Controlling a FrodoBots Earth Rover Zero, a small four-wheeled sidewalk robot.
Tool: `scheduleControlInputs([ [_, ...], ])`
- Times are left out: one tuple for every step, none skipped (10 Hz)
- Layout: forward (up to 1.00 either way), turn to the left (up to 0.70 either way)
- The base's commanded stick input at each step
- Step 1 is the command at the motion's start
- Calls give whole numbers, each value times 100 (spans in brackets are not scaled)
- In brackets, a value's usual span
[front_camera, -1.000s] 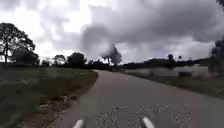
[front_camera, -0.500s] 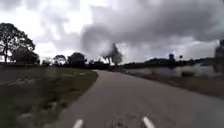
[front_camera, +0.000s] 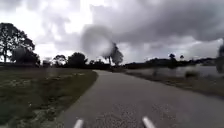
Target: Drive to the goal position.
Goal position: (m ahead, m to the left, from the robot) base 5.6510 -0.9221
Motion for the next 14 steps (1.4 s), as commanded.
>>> scheduleControlInputs([
  [70, 0],
  [70, 0],
  [70, 0],
  [70, 0],
  [70, 0],
  [70, 0],
  [70, 0],
  [70, 0],
  [70, 0],
  [70, 0],
  [70, 0],
  [70, 0],
  [70, 0],
  [70, 0],
])
